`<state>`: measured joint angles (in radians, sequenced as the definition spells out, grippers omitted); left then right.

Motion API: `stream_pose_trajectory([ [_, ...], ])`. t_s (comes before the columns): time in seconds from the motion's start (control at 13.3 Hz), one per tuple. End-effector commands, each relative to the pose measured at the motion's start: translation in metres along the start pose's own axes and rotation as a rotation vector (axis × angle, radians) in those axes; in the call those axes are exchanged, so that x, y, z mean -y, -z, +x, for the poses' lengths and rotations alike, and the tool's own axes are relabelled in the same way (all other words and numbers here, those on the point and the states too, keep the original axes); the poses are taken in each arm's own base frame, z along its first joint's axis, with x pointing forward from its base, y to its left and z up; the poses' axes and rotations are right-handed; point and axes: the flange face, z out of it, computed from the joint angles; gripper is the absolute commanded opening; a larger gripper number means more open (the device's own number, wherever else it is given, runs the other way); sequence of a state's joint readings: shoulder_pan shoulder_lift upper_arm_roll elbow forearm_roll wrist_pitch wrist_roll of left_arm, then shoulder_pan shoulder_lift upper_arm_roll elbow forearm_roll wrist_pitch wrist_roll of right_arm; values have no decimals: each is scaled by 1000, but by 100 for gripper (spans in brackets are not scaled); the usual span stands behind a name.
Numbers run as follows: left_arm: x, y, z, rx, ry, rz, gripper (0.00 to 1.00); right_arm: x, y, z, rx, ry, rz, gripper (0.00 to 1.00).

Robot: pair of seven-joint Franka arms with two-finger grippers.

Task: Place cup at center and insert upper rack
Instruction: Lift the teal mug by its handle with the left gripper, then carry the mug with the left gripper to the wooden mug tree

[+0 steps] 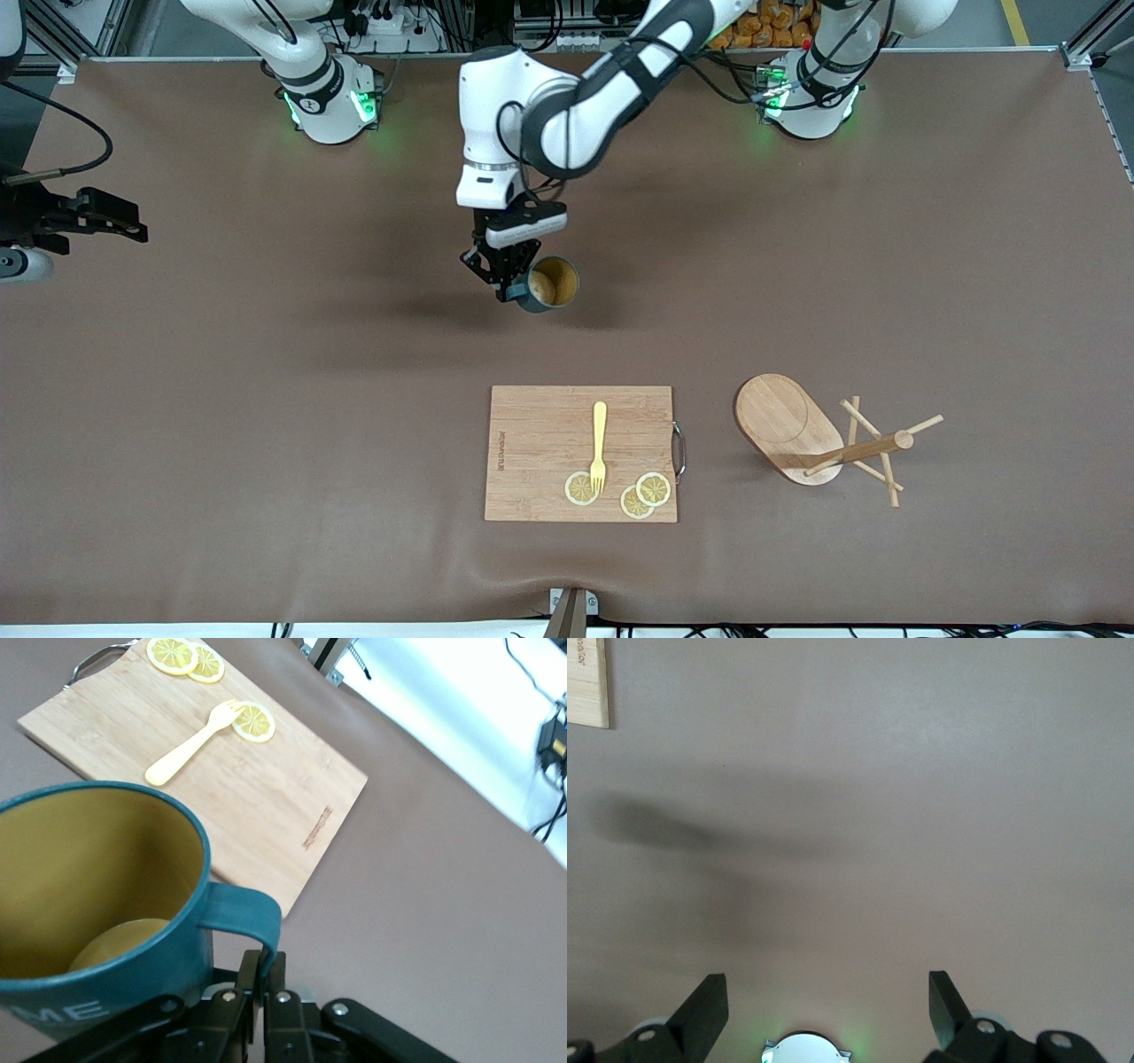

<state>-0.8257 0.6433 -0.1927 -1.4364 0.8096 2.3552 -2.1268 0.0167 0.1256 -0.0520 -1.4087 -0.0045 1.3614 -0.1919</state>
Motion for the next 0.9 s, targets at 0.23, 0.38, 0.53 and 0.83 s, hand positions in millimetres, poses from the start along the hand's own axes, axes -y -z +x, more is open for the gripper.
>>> stream_pose_trajectory([
  [0.23, -10, 6, 101, 204, 284, -77, 0, 2, -1, 3, 3, 0, -6, 100],
  [0.38, -8, 4, 147, 260, 357, -92, 0, 2, -1, 2, 5, -1, -5, 100],
  [0.53, -5, 6, 191, 312, 432, -122, 0, 3, -2, 3, 8, 0, -5, 100],
  [0.83, 6, 9, 253, 371, 547, -161, 0, 3, -2, 2, 9, 0, -5, 100],
])
